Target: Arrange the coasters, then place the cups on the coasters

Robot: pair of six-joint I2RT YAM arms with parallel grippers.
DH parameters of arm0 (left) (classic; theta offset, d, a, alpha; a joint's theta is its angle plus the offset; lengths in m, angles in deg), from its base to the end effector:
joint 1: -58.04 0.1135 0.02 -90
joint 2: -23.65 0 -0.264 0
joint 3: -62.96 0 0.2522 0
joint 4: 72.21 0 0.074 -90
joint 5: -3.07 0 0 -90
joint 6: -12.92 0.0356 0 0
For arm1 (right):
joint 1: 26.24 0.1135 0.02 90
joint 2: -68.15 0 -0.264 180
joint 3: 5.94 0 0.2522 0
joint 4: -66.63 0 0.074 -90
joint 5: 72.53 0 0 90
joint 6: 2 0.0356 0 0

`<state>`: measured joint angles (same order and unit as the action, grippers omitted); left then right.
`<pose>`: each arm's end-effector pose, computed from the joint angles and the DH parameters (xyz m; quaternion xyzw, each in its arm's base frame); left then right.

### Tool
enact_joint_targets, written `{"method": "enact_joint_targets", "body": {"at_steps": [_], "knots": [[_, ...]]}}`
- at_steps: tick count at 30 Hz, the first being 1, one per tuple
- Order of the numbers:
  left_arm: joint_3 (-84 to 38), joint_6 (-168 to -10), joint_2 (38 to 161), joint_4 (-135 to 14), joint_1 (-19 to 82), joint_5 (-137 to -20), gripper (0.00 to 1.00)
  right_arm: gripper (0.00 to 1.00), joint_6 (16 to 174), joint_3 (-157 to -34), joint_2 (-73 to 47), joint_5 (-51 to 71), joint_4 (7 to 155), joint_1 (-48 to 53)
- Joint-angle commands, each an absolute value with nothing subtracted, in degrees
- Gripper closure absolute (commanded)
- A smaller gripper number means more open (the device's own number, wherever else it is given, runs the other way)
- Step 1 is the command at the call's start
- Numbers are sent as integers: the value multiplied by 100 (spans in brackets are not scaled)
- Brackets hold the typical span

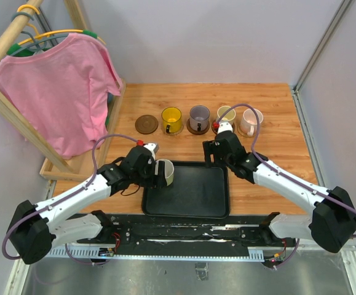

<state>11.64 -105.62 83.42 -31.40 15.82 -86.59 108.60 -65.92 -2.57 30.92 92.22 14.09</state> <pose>0.1540 -0.1400 0.2215 0.1127 0.9307 -0.2038 0.2822 0.2098 0.1672 0.2513 -0.0997 0.8821 0.1372 0.4394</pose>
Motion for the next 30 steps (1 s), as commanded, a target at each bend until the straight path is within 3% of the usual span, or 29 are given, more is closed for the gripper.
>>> {"method": "enact_joint_targets", "body": {"at_steps": [1,17,30], "knots": [[1307,-10499,8469,-3601,1515,-8541,27,21,10871,-6561,-265,3126,9153,1365],[1734,-10616,8652,-4150,1383,-8795,43,21,10915,-6514,-270,3119,9129,1361],[1755,-10592,8655,-4044,1374,-9114,44,21,10921,-6526,-289,3109,9129,1365]]}}
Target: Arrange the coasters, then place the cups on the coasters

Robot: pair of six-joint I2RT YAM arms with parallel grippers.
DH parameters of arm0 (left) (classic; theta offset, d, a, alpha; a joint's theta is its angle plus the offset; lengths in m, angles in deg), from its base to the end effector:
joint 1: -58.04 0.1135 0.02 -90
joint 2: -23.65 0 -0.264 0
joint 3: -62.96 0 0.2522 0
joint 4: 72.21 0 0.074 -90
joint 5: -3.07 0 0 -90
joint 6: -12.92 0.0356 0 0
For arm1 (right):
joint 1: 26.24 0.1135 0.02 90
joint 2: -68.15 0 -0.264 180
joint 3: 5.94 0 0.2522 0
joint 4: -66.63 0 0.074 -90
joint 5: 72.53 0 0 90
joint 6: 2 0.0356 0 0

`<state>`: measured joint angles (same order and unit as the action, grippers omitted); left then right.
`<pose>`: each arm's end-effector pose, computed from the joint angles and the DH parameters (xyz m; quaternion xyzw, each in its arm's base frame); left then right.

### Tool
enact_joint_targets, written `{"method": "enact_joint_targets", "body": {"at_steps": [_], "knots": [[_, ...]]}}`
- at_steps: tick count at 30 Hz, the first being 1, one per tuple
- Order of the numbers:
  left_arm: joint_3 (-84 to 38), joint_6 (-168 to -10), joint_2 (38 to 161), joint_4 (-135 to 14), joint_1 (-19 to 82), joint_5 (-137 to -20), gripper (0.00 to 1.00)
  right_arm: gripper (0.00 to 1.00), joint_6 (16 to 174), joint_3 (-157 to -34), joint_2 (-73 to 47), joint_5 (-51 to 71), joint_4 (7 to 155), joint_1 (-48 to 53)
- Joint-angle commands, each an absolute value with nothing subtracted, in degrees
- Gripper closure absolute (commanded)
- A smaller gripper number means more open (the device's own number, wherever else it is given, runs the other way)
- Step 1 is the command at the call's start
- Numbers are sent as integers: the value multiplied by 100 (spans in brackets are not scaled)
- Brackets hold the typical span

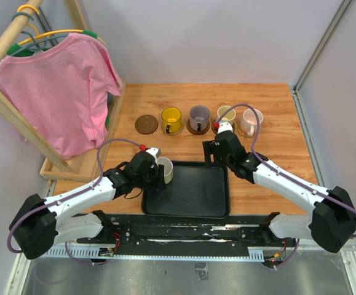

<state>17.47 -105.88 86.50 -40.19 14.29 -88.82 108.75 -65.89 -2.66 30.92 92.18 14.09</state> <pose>0.1537 -0.1455 0.1900 0.1163 0.9305 -0.1929 0.2889 0.2099 0.1673 0.2508 -0.0987 0.8826 0.1375 0.4387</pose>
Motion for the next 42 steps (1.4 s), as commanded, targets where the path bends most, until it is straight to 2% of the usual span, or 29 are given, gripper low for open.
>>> {"method": "enact_joint_targets", "body": {"at_steps": [1,8,19,24,32,36,42], "knots": [[1751,-10577,8651,-4050,1374,-9137,44,21,10921,-6527,-287,3100,9129,1364],[1779,-10437,8661,-4182,1374,-9148,46,21,10920,-6549,-306,3088,9129,1362],[1819,-10221,8766,-4175,1366,-9035,55,21,10932,-6539,-316,3060,9129,1365],[1859,-10222,8757,-4221,1296,-9183,76,21,10929,-6554,-337,3064,9129,1366],[1864,-10147,8691,-4220,1211,-9446,79,21,10927,-6551,-325,3041,9126,1364],[1814,-10143,8483,-4219,1125,-9762,91,21,10937,-6542,-313,3042,9122,1365],[1660,-10154,8146,-4202,1093,-10203,99,21,10946,-6528,-292,3006,9102,1365]]}}
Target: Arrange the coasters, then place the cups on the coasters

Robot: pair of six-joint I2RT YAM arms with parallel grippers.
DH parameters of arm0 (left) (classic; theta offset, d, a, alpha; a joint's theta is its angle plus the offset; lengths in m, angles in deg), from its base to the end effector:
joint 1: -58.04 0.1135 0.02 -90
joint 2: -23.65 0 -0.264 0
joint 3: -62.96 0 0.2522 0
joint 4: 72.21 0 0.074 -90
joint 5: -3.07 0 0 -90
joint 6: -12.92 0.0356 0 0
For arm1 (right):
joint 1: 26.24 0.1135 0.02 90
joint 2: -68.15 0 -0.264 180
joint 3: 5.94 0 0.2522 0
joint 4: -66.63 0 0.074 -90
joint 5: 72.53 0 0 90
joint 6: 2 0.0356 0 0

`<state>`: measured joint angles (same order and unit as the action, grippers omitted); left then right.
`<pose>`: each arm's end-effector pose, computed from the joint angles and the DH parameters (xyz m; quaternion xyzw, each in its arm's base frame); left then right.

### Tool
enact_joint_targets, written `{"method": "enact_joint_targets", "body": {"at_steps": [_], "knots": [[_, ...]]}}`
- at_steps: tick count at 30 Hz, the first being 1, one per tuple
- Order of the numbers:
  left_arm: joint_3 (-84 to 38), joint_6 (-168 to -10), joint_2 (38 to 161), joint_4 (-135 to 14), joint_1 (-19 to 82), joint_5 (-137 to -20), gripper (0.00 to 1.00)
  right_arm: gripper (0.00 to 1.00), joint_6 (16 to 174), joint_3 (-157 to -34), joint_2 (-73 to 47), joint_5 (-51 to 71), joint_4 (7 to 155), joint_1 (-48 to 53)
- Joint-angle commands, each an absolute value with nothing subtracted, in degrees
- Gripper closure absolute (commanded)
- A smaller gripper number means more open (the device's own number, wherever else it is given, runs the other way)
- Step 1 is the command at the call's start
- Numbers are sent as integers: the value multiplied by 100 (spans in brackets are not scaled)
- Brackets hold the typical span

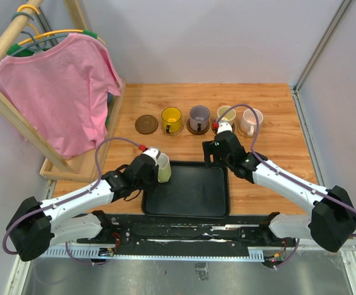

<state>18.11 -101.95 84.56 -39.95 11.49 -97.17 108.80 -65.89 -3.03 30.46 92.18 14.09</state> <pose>0.1466 -0.1456 0.1930 0.1439 0.9202 -0.1391 0.3364 0.2104 0.1682 0.2492 -0.1007 0.8841 0.1392 0.4346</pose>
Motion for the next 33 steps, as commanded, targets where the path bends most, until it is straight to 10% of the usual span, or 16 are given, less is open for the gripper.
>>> {"method": "enact_joint_targets", "body": {"at_steps": [1,33], "knots": [[1622,-10156,8097,-4195,1093,-10259,99,21,10947,-6531,-286,3008,9107,1366],[1379,-8627,8127,-6564,1217,-12486,100,22,10894,-6368,-331,3202,8962,1365]]}}
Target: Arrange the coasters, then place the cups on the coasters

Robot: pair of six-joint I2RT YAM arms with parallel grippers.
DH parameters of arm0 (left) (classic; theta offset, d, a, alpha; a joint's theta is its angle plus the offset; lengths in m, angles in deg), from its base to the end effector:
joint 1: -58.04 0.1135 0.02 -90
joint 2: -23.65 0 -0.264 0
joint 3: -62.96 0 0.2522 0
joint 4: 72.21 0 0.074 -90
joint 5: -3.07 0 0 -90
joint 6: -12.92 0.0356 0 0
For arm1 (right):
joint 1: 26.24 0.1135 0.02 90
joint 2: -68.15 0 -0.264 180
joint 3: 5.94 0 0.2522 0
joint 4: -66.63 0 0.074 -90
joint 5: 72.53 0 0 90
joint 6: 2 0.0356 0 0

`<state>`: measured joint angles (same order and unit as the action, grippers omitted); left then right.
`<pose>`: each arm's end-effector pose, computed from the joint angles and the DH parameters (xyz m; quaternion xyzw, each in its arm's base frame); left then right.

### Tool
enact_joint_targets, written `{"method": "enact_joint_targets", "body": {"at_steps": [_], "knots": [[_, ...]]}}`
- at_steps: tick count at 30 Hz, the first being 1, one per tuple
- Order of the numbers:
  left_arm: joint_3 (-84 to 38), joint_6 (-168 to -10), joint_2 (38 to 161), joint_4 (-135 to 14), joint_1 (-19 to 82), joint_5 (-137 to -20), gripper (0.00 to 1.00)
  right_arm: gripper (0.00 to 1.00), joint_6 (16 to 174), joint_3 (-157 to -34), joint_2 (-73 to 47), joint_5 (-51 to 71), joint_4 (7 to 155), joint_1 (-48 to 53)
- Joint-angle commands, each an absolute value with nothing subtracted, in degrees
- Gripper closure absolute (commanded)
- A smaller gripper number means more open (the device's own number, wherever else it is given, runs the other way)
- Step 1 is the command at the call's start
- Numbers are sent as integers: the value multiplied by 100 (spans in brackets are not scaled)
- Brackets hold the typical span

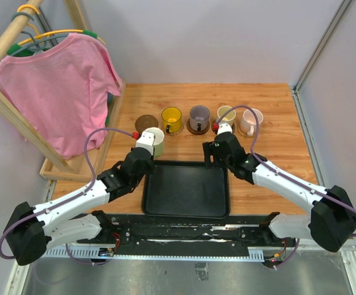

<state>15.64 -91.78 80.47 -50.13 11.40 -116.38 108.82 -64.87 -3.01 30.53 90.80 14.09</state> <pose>0.1595 -0.1434 0.2378 0.1130 0.8457 -0.0499 0.5191 0.2100 0.1678 0.2454 -0.0997 0.8827 0.1405 0.4373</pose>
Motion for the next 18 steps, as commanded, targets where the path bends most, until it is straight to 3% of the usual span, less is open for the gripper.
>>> {"method": "enact_joint_targets", "body": {"at_steps": [1,9,18], "knots": [[1388,-8581,8188,-6705,1368,-12474,100,23,10880,-6358,-337,3224,8962,1365],[1598,-8322,8746,-7991,2593,-11680,99,24,10814,-6252,-282,3349,8830,1348],[1531,-7853,9840,-9439,3281,-11187,100,24,10789,-6318,-411,3379,8728,1323]]}}
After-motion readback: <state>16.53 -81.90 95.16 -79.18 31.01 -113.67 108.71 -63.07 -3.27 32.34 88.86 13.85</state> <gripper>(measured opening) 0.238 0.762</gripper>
